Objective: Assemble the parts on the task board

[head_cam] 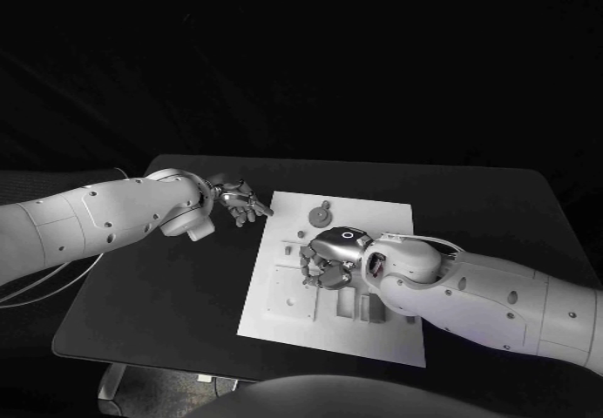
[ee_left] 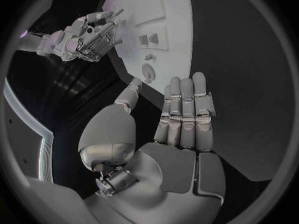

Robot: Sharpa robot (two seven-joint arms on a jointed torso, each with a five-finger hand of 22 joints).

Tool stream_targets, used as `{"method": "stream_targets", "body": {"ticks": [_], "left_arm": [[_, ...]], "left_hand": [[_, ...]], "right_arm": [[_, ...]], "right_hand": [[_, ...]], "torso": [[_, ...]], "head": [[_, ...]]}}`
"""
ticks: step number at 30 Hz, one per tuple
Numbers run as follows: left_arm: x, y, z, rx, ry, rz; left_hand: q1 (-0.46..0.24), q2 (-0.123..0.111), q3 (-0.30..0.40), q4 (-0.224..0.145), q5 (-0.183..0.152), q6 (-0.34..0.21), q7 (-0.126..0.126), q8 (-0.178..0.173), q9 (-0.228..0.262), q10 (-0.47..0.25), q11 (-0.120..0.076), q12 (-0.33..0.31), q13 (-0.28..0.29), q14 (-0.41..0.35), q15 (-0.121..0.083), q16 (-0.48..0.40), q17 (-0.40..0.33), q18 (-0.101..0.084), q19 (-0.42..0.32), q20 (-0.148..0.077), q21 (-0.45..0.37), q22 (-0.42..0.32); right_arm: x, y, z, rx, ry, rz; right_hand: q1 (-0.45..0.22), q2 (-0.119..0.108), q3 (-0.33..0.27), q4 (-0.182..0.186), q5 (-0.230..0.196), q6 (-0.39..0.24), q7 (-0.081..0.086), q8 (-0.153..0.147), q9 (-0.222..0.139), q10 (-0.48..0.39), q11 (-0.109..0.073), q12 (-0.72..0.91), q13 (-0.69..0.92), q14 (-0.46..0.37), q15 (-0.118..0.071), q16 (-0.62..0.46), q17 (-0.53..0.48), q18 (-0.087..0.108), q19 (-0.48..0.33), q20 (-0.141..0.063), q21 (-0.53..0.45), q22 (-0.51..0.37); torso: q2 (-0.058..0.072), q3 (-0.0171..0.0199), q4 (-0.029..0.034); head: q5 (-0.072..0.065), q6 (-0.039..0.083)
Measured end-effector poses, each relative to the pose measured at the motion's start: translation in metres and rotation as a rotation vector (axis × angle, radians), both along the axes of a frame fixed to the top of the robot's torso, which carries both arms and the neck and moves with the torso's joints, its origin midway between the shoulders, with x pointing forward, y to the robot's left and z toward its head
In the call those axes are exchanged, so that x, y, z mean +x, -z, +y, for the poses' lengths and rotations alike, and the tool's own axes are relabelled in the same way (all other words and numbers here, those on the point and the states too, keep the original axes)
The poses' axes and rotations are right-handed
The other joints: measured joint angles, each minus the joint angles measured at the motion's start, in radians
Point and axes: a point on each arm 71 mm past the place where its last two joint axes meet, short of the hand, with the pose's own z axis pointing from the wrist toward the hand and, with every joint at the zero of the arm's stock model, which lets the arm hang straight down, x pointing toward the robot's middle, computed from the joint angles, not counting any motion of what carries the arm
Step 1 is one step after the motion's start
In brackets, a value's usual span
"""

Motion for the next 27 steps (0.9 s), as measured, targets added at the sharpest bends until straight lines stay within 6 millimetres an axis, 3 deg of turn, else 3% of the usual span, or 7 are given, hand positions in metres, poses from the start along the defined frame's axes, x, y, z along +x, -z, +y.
{"method": "stream_targets", "body": {"ticks": [27], "left_arm": [[0.0016,-0.0003,-0.0036,-0.005,0.004,-0.003]], "left_hand": [[0.004,0.004,0.000,0.000,0.000,0.000,0.000,-0.004,0.000,0.000,0.000,0.000,0.002,0.000,0.000,0.000,0.000,-0.004,0.000,0.000,0.000,0.001]], "right_arm": [[-0.0061,0.0066,0.0088,-0.099,-0.048,-0.121]], "right_hand": [[-0.004,-0.004,0.008,0.003,0.000,0.002,-0.002,0.000,0.001,0.004,-0.004,-0.004,-0.001,0.007,0.000,0.000,-0.001,0.000,0.011,-0.004,0.000,0.000]], "torso": [[0.000,0.0004,0.0006]], "head": [[0.012,-0.010]]}}
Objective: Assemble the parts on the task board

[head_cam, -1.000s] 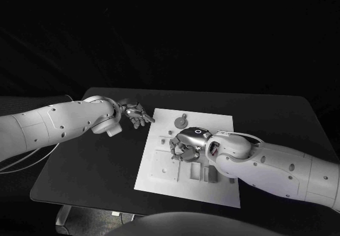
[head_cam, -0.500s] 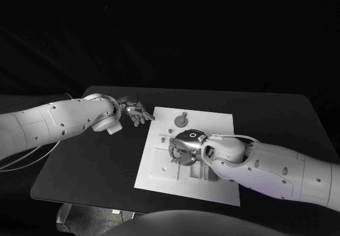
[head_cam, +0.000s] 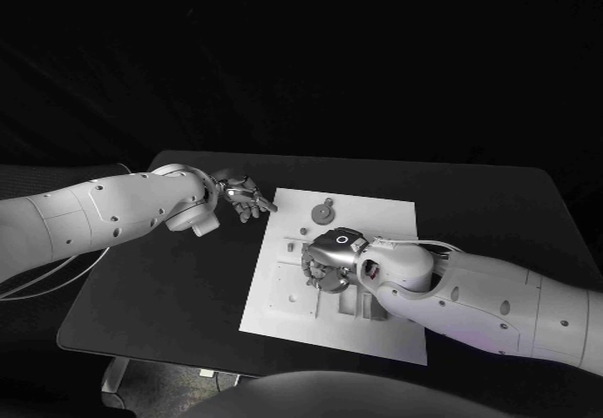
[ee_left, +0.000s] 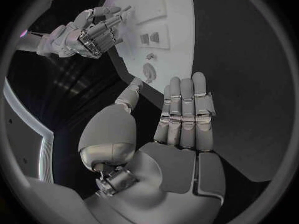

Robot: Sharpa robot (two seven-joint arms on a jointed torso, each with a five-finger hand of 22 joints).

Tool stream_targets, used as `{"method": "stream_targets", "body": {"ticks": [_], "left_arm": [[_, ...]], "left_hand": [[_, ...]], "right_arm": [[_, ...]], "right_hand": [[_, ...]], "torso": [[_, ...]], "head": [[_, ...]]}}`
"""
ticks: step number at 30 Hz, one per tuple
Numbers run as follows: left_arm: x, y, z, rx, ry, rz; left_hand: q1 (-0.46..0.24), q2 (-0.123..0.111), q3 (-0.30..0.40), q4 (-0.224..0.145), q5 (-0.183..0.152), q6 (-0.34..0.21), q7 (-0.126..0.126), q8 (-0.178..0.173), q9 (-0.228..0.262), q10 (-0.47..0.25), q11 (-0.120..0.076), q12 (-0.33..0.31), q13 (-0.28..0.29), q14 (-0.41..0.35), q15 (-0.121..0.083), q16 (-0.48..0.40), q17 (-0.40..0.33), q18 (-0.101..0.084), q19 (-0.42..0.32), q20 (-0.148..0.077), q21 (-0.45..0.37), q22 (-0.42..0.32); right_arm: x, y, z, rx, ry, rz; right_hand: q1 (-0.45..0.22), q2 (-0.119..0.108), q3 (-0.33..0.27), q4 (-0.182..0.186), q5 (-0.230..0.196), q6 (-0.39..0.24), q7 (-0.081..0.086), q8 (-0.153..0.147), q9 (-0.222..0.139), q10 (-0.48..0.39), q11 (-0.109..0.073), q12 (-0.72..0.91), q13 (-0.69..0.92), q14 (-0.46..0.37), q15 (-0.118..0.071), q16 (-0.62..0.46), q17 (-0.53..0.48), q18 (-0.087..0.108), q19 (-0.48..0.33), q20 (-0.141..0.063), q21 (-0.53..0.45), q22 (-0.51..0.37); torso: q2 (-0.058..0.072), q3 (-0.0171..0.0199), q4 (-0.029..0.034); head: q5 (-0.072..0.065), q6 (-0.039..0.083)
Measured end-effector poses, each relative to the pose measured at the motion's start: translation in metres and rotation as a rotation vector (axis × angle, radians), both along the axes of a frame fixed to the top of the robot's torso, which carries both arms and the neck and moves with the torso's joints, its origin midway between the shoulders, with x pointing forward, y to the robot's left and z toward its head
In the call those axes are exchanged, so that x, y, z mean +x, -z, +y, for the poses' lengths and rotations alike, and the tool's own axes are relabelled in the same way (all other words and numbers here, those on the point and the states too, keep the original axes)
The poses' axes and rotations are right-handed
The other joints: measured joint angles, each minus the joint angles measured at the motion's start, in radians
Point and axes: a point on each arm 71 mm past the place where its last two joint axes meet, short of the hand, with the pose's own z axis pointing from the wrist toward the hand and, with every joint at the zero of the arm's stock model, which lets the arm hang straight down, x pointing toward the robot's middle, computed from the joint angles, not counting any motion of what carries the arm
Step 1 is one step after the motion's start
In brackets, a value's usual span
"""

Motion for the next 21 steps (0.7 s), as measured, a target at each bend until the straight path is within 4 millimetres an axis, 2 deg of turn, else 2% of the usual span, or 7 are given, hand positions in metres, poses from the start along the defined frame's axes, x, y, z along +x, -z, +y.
{"method": "stream_targets", "body": {"ticks": [21], "left_arm": [[0.0005,-0.0001,-0.0028,-0.002,0.005,0.000]], "left_hand": [[0.000,0.000,0.000,0.000,0.000,0.000,0.000,0.000,0.000,0.000,0.000,-0.004,0.001,0.000,0.000,0.000,-0.001,-0.005,0.000,0.000,0.000,0.001]], "right_arm": [[0.0035,0.0019,0.0020,-0.036,-0.001,-0.044]], "right_hand": [[0.000,0.000,0.000,0.000,0.000,0.000,-0.003,0.000,0.002,0.004,-0.004,0.000,-0.001,0.007,0.000,0.000,-0.001,0.000,0.000,0.000,0.000,0.000]], "torso": [[0.000,0.0004,-0.0005]], "head": [[0.001,0.000]]}}
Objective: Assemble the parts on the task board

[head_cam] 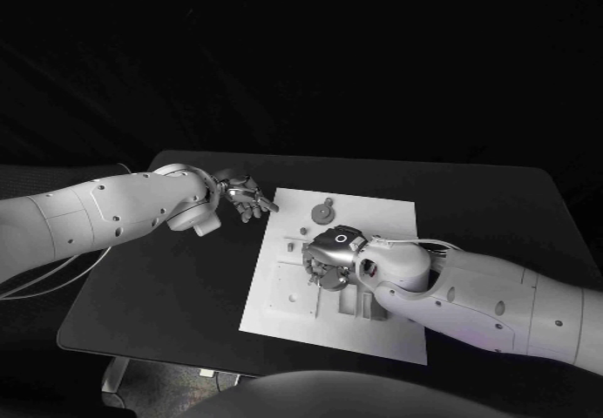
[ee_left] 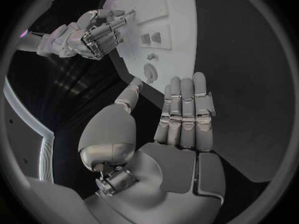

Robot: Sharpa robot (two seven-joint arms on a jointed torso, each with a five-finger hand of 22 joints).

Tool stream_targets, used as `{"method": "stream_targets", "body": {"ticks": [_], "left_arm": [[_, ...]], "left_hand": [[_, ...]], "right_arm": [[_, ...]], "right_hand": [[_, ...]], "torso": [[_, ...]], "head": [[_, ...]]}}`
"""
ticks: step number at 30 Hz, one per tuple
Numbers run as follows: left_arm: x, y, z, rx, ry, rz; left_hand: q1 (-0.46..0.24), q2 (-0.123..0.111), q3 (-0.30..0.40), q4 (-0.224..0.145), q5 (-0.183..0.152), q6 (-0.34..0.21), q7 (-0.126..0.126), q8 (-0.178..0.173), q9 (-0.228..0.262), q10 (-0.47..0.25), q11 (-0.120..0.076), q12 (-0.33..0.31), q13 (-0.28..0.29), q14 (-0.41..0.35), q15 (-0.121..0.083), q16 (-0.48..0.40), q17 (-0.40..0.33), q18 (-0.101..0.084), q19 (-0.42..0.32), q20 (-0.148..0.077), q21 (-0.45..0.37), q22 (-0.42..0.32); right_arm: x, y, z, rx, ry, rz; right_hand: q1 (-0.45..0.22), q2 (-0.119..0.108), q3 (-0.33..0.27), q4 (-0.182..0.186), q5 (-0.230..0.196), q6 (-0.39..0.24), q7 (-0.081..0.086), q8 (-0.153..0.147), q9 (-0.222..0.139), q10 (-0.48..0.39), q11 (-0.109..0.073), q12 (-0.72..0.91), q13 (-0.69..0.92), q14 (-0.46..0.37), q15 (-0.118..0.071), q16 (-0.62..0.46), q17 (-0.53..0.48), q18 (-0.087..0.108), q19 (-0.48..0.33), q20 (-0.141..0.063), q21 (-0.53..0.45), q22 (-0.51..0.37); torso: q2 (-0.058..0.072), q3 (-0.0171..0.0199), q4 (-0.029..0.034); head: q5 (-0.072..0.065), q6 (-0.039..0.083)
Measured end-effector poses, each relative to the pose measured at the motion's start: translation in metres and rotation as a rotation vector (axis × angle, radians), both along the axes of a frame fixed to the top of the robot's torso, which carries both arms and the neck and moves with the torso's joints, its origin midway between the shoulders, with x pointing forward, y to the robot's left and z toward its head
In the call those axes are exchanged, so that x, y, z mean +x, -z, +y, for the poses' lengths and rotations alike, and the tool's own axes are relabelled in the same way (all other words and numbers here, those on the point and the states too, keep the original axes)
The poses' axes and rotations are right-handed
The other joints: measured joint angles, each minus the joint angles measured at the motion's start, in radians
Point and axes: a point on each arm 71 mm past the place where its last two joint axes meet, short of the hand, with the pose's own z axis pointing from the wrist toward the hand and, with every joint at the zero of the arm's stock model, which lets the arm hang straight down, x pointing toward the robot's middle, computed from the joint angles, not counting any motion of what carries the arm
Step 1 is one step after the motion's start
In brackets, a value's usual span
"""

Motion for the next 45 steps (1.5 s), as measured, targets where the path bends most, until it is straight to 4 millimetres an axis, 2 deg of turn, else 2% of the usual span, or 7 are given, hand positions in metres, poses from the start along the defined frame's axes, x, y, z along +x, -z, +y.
{"method": "stream_targets", "body": {"ticks": [25,28,33,36,43,45], "left_arm": [[0.000,0.000,-0.001,0.001,0.002,0.000],[0.000,0.000,-0.001,0.001,0.002,0.000],[0.000,0.000,-0.001,0.001,0.002,0.000],[0.000,0.000,0.000,0.001,0.001,0.000],[0.000,-0.001,0.001,0.002,-0.001,0.000],[0.000,-0.001,0.001,0.002,-0.001,0.000]], "left_hand": [[0.000,0.000,0.000,0.000,0.000,0.000,0.000,0.000,0.001,0.000,0.000,0.000,0.003,0.000,0.000,0.000,-0.001,-0.001,0.000,0.000,0.000,0.001],[0.000,0.000,0.000,0.000,0.000,0.000,0.000,0.000,0.001,0.000,0.000,0.000,0.003,0.000,0.000,0.000,-0.001,-0.001,0.000,0.000,0.000,0.001],[0.000,0.000,0.000,0.000,0.000,0.000,0.000,0.000,0.001,0.000,0.000,0.000,0.003,0.000,0.000,0.000,-0.001,-0.001,0.000,0.000,0.000,0.001],[0.000,0.000,0.000,0.000,0.000,0.000,0.000,0.000,0.001,0.000,0.000,0.000,0.003,0.000,0.000,0.000,-0.001,-0.001,0.000,0.000,0.000,0.001],[0.000,0.000,0.000,0.000,0.000,0.000,0.000,-0.004,0.000,0.000,0.000,0.000,0.004,0.000,0.000,0.000,-0.001,0.009,0.000,0.000,0.000,0.002],[0.000,0.000,0.000,0.000,0.000,0.000,0.000,-0.004,0.000,0.000,0.000,0.000,0.004,0.000,0.000,0.000,-0.001,0.009,0.000,0.000,0.000,0.002]], "right_arm": [[-0.002,0.002,0.002,-0.026,-0.010,0.011],[-0.001,0.002,-0.001,-0.023,-0.004,0.010],[0.003,0.001,-0.012,0.001,0.033,0.005],[0.008,0.001,-0.021,0.026,0.072,0.010],[0.022,-0.006,-0.037,0.107,0.187,0.059],[0.028,-0.010,-0.041,0.134,0.234,0.087]], "right_hand": [[0.000,0.000,0.000,0.000,0.000,0.000,0.000,0.000,0.000,0.000,0.000,-0.004,-0.001,-0.002,-0.001,-0.004,-0.001,0.000,0.004,-0.004,0.000,0.000],[-0.008,-0.008,0.000,0.000,0.000,0.001,-0.001,0.000,0.000,0.003,0.003,-0.004,-0.001,-0.002,-0.001,-0.004,-0.002,0.000,0.004,-0.004,0.000,0.000],[-0.028,-0.028,0.007,0.007,-0.008,-0.019,0.011,-0.015,-0.008,0.009,0.009,-0.004,-0.002,-0.004,0.000,-0.004,-0.002,0.000,0.006,-0.002,0.000,0.000],[-0.029,-0.037,0.005,0.014,-0.008,-0.022,0.011,-0.017,-0.010,0.009,0.009,-0.004,-0.002,-0.004,0.001,-0.004,-0.002,0.000,0.011,-0.004,0.000,0.000],[-0.051,-0.059,0.004,0.052,-0.008,-0.022,0.011,-0.023,-0.014,0.012,0.012,-0.004,-0.002,-0.001,0.005,-0.004,-0.002,-0.001,0.013,-0.006,0.000,0.000],[-0.070,-0.059,0.001,0.071,-0.012,-0.023,0.012,-0.023,-0.015,0.012,0.012,-0.004,-0.002,-0.001,0.005,-0.004,-0.001,-0.001,0.015,-0.008,0.000,0.000]], "torso": [[0.000,-0.0005,0.0000],[0.000,-0.0006,-0.0001],[0.000,-0.0002,-0.0001],[0.000,0.0000,0.0000],[0.000,0.0000,-0.0001],[0.000,0.0001,-0.0001]], "head": [[0.002,-0.005],[0.002,-0.003],[0.002,-0.001],[0.002,-0.001],[0.005,0.002],[0.005,0.002]]}}
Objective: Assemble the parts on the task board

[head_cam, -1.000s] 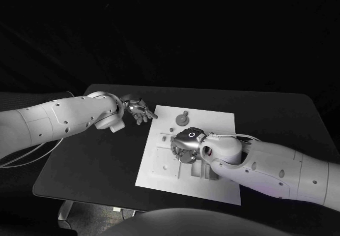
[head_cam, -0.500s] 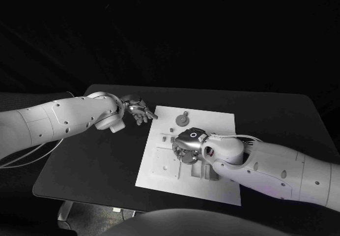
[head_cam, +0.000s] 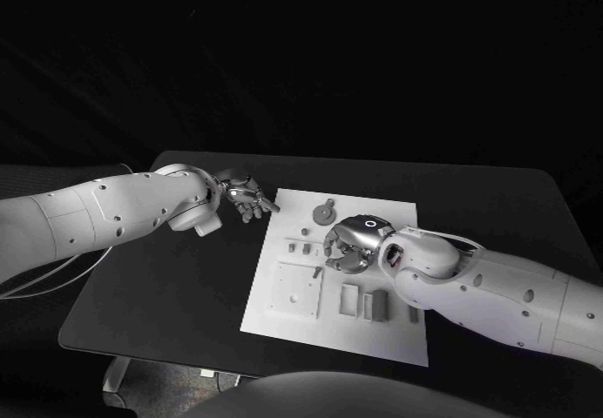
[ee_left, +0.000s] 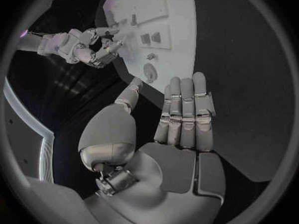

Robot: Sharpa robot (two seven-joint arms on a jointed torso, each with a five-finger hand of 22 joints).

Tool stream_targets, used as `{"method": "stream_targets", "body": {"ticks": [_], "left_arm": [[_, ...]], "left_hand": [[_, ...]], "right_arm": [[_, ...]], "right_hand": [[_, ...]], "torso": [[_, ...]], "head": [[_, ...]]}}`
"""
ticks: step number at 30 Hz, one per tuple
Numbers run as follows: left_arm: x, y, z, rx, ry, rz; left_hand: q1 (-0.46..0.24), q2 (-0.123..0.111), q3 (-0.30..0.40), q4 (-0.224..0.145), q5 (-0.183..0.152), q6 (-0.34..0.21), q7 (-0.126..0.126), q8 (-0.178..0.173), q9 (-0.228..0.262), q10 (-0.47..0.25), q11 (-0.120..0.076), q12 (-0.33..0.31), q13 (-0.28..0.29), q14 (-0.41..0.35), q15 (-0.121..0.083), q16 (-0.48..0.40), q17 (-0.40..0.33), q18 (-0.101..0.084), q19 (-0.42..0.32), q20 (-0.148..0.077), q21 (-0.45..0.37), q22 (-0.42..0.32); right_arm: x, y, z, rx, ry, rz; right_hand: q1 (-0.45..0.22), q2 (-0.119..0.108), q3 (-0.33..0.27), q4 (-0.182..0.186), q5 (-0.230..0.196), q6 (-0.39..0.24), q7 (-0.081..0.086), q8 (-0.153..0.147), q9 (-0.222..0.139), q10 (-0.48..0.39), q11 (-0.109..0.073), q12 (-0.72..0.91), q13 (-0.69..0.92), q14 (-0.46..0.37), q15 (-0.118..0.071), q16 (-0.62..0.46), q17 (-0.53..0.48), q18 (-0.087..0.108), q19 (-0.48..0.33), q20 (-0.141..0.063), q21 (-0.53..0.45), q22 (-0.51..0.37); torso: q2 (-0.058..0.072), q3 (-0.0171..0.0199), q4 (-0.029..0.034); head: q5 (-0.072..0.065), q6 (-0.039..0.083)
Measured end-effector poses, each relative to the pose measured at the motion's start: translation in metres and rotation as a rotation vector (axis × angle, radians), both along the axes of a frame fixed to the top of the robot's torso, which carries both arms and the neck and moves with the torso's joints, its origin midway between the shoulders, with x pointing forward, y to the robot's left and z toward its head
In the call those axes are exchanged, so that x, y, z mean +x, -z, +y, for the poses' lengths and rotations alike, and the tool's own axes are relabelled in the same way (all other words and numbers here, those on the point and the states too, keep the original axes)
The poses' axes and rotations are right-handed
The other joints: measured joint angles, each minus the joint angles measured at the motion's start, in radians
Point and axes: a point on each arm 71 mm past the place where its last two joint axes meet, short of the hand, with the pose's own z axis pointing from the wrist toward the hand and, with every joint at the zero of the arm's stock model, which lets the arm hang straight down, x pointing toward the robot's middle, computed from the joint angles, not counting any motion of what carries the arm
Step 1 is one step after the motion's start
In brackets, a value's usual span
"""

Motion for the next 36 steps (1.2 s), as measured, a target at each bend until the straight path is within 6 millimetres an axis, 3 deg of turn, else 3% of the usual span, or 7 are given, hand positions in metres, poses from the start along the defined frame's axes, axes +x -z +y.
{"method": "stream_targets", "body": {"ticks": [9,15,17,19,26,33,36], "left_arm": [[0.000,0.000,0.000,0.000,0.000,0.001],[0.000,0.000,0.000,0.000,0.001,0.001],[0.000,0.000,-0.001,0.000,0.001,0.001],[0.000,0.000,-0.001,0.000,0.001,0.001],[0.000,-0.001,-0.002,0.000,0.002,-0.001],[0.001,-0.002,-0.003,0.000,0.003,-0.002],[0.001,-0.002,-0.003,-0.001,0.004,-0.002]], "left_hand": [[0.000,0.000,0.000,0.000,0.000,0.000,0.000,0.000,0.000,0.000,0.000,-0.004,0.003,0.000,0.000,0.000,-0.001,0.000,0.000,0.000,0.000,0.001],[-0.004,0.004,0.000,0.000,0.000,0.000,0.000,0.000,0.000,0.000,0.000,-0.004,0.004,0.000,0.000,0.000,-0.002,-0.001,0.000,0.000,0.000,0.001],[-0.004,0.004,0.000,0.000,0.000,0.000,0.000,0.000,0.000,0.000,0.000,-0.004,0.004,0.000,0.000,0.000,-0.002,-0.001,0.000,0.000,0.000,0.001],[-0.004,0.004,0.000,0.000,0.000,0.000,0.000,0.000,0.000,0.000,0.000,-0.004,0.004,0.000,0.000,0.000,-0.002,-0.001,0.000,0.000,0.000,0.001],[-0.004,0.004,0.000,0.000,0.000,0.000,0.000,0.000,0.000,0.000,0.000,-0.004,0.004,0.000,0.000,0.000,-0.002,-0.002,0.000,0.000,0.000,0.002],[-0.004,0.004,0.000,0.000,0.000,0.000,0.000,0.000,0.001,0.000,0.000,-0.004,0.005,0.000,0.000,0.000,-0.002,-0.003,0.000,0.000,0.000,0.002],[-0.004,0.004,0.000,0.000,0.000,0.000,0.000,0.000,0.001,0.000,0.000,-0.004,0.005,0.000,0.000,0.000,-0.002,-0.003,0.000,0.000,0.000,0.002]], "right_arm": [[0.023,-0.004,-0.013,0.076,0.231,0.227],[0.027,0.002,-0.013,0.050,0.308,0.367],[0.028,0.003,-0.011,0.035,0.323,0.413],[0.027,0.005,-0.009,0.019,0.332,0.455],[0.024,0.008,-0.003,-0.007,0.350,0.550],[0.021,0.009,0.005,-0.026,0.353,0.582],[0.021,0.008,0.008,-0.034,0.352,0.581]], "right_hand": [[-0.103,0.036,-0.019,0.078,0.000,0.000,0.000,0.000,0.000,0.000,0.000,0.000,0.005,0.006,-0.003,0.000,0.004,0.000,0.000,0.000,-0.004,0.000],[-0.168,0.043,-0.024,0.122,0.000,-0.002,-0.002,0.000,0.000,0.000,0.000,0.000,0.011,0.008,-0.003,0.000,0.008,0.000,0.000,0.000,-0.004,0.000],[-0.197,0.046,-0.029,0.138,-0.055,-0.001,-0.003,0.003,0.001,0.000,0.000,0.005,0.014,0.012,-0.004,0.000,0.011,0.000,0.000,0.000,-0.004,0.000],[-0.208,0.047,-0.030,0.146,-0.066,0.003,-0.007,0.006,0.002,0.000,0.000,0.005,0.015,0.012,-0.004,0.001,0.011,0.000,0.000,0.000,-0.004,0.000],[-0.223,0.040,-0.028,0.147,-0.066,0.004,-0.008,0.006,0.002,0.000,0.000,0.009,0.018,0.013,-0.003,0.006,0.013,0.001,-0.004,-0.004,-0.004,0.000],[-0.243,0.000,-0.028,0.147,-0.070,0.000,-0.004,0.005,0.001,0.000,0.000,0.011,0.021,0.011,-0.005,0.006,0.015,0.007,-0.004,-0.008,-0.004,0.000],[-0.240,-0.005,-0.028,0.147,-0.070,-0.006,-0.004,0.003,0.001,0.000,0.000,0.013,0.022,0.011,-0.005,0.008,0.016,0.007,-0.004,-0.011,-0.004,0.000]], "torso": [[0.000,0.0003,-0.0006],[0.000,0.0000,-0.0006],[0.000,-0.0001,-0.0001],[0.000,-0.0007,0.0003],[0.000,-0.0014,0.0009],[0.000,-0.0017,0.0012],[0.000,-0.0017,0.0012]], "head": [[0.000,0.003],[-0.003,0.004],[-0.003,0.004],[-0.004,0.004],[-0.005,0.002],[-0.005,0.000],[-0.005,0.000]]}}
